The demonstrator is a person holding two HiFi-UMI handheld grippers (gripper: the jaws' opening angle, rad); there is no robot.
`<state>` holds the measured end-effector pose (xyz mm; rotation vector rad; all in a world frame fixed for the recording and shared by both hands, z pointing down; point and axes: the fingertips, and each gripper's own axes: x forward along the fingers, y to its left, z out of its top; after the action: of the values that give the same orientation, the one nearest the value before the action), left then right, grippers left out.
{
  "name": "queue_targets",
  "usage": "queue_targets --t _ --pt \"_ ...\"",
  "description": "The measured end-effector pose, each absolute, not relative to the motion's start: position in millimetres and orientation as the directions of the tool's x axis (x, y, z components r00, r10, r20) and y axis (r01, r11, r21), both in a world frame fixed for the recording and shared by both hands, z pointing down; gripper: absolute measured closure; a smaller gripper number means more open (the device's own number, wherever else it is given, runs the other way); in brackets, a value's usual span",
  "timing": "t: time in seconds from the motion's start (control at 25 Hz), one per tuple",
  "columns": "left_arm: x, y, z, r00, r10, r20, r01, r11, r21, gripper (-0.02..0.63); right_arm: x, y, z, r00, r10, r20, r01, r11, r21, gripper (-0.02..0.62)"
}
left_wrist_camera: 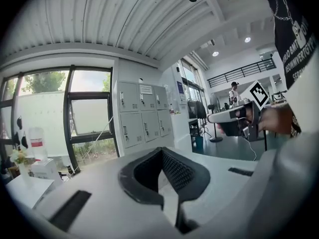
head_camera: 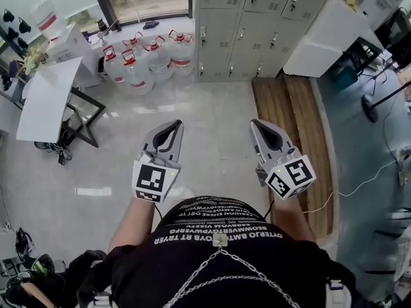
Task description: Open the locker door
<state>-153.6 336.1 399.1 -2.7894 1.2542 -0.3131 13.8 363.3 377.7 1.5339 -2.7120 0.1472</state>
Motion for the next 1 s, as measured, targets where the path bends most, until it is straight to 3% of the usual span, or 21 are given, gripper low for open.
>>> queue_targets --t 0.36,0.64,1.0 --pt "-222 285 414 0.652 -0.738 0.173 -0.725 -0.674 -0.139 0.606 -58 323 388 -0.514 -0.85 0.117 -0.857 0.515 -0.022 0.592" --pt "-223 248 429 0.663 -0.727 0.178 -0.721 -0.684 -0.108 0.606 -38 292 403 -0.442 -0.878 0.187 -0.895 0.445 -0.025 0.564" --pt "-173 180 421 0.654 -0.732 0.193 -0.721 -0.68 -0.134 0.606 12 209 415 -0.446 -0.877 0.177 -0.895 0.437 -0.086 0.522"
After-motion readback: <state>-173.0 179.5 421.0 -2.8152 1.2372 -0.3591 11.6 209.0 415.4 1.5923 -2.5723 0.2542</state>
